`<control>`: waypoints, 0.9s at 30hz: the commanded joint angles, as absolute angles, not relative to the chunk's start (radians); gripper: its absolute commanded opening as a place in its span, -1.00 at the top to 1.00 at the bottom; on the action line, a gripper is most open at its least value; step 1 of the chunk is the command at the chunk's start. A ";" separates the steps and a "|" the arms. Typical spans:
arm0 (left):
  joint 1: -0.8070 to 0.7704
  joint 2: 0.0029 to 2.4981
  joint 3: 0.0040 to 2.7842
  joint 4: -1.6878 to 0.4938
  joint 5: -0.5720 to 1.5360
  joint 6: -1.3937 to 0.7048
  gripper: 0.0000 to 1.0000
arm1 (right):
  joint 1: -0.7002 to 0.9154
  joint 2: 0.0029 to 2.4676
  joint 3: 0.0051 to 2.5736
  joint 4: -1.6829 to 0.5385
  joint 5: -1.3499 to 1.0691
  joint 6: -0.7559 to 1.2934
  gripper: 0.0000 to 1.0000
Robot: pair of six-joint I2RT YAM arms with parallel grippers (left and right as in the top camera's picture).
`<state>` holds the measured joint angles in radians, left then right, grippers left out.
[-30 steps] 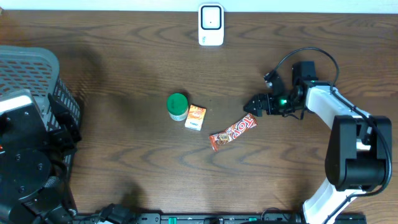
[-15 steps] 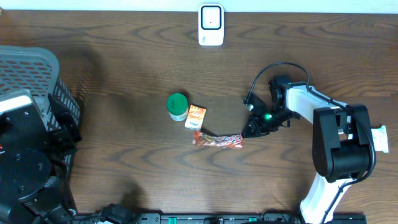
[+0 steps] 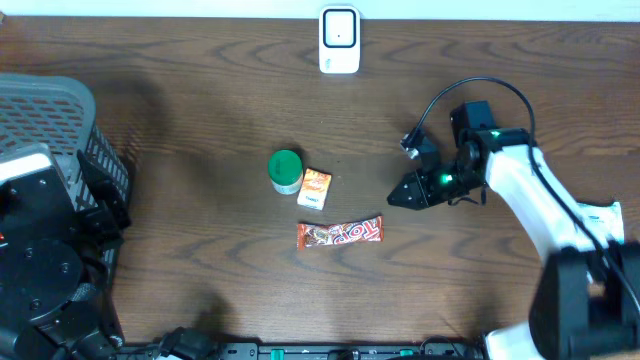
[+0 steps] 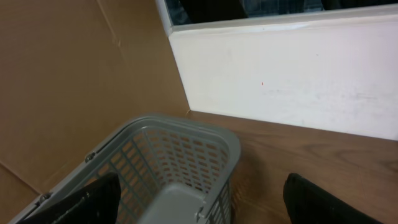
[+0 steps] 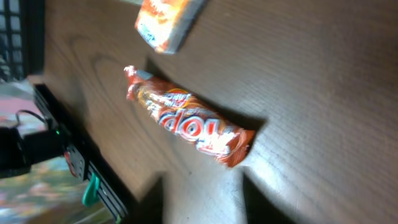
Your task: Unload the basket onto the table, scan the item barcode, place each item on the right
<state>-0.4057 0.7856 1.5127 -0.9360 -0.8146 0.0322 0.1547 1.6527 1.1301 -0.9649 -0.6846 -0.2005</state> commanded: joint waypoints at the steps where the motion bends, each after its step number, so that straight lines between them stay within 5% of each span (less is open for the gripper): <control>1: -0.402 0.788 1.509 -0.935 -0.824 0.028 -0.68 | 0.257 1.546 1.142 -0.986 -0.517 -0.094 -0.32; 2: -0.402 0.788 1.509 -0.935 -0.823 0.028 -0.68 | 0.286 1.534 1.142 -0.984 -0.475 -0.074 -0.96; 15: -0.402 0.788 1.509 -0.935 -0.824 0.028 -0.68 | 0.726 1.575 1.141 -0.810 0.073 -0.068 -0.99; 27: -0.402 0.788 1.509 -0.935 -0.823 0.028 -0.68 | 0.853 1.800 1.142 -0.686 0.099 -0.094 -0.93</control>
<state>-0.4057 0.7853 1.5127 -0.9360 -0.8146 0.0322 0.8299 1.7557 1.1343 -0.6941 0.0898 -0.0868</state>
